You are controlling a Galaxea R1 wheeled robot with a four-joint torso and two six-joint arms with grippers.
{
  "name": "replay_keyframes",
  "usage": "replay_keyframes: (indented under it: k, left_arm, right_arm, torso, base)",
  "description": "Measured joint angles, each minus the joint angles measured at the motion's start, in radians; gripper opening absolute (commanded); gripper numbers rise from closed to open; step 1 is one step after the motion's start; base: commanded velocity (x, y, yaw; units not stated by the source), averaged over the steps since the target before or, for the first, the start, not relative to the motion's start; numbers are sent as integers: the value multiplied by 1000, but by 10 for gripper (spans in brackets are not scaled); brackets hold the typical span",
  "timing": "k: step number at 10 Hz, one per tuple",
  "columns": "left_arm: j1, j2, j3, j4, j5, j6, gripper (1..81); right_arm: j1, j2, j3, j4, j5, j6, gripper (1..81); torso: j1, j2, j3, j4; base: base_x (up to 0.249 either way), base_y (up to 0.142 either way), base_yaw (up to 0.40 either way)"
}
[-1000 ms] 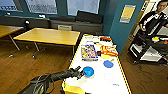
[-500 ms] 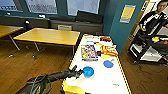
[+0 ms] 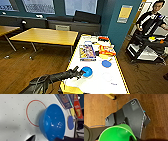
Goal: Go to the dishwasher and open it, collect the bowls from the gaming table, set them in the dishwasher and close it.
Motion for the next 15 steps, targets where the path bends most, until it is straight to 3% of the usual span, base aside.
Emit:
replay_keyframes:
  k: [2,8,15]
  left_arm:
    - [7,-1,0,0,3,0,811]
    - [13,43,-78,9,147,-12,811]
    - [-6,74,-74,15,159,-34,811]
  right_arm:
    - [1,1,-1,0,0,0,10]
    - [1,20,-20,-3,1,0,10]
    - [1,27,-42,-4,0,1,10]
  torso:
    - [0,0,0,0]
    - [0,0,0,0]
    - [0,0,0,0]
  base:
    - [0,0,0]
    - [0,0,0]
    - [0,0,0]
